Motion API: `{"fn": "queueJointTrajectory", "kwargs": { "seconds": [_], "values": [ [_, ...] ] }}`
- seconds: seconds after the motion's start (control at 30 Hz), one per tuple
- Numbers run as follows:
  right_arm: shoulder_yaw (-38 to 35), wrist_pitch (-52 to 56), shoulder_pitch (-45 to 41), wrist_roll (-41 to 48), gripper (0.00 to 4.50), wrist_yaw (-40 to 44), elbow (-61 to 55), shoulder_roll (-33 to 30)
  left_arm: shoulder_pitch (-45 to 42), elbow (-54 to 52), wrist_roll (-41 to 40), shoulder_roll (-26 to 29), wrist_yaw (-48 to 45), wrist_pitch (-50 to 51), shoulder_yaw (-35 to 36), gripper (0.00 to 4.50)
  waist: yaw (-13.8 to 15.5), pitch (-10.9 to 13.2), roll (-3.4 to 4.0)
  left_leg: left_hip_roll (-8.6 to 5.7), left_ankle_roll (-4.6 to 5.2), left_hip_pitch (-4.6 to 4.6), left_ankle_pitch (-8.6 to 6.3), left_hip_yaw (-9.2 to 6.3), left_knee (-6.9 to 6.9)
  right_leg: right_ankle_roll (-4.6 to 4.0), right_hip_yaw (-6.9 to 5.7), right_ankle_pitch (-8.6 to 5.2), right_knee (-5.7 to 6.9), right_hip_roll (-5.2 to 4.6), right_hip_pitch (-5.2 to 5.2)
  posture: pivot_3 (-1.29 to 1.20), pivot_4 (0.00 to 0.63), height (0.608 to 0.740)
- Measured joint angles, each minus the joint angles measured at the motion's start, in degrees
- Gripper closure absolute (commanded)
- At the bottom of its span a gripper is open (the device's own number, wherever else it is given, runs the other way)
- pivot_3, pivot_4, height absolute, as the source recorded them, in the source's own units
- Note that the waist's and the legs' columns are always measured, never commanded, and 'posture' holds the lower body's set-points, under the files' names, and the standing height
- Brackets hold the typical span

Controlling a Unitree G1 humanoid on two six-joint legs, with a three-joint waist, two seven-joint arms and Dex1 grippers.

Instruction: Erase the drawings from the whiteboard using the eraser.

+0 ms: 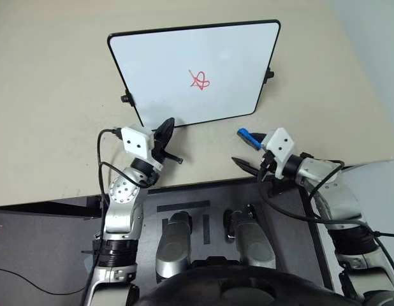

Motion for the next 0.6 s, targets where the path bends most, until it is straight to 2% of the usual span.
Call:
{"fn": "queueJointTrajectory", "kwargs": {
  "seconds": [0.33, 0.6],
  "values": [
    [-0.59, -1.75, -1.15, -1.11, 4.44, -1.54, 2.03, 0.27, -0.05, 0.05, 0.03, -0.22, 0.18, -0.42, 0.03, 4.50, -0.02, 0.00, 0.00, 0.00, 0.00, 0.01, -0.02, 0.00, 0.01, -0.06, 0.00, 0.04, 0.00, 0.00, 0.00, 0.00, 0.150, 0.740],
    [-0.16, -4.24, -2.47, -3.98, 4.48, -2.02, 2.68, 0.04, -0.81, 1.05, 0.07, -0.49, 0.16, -0.69, 0.02, 4.50, -0.02, 0.00, 0.00, 0.00, 0.02, 0.00, 0.01, 0.00, 0.04, -0.05, 0.01, 0.04, 0.01, -0.01, 0.00, 0.00, 0.150, 0.740]
  ]
}}
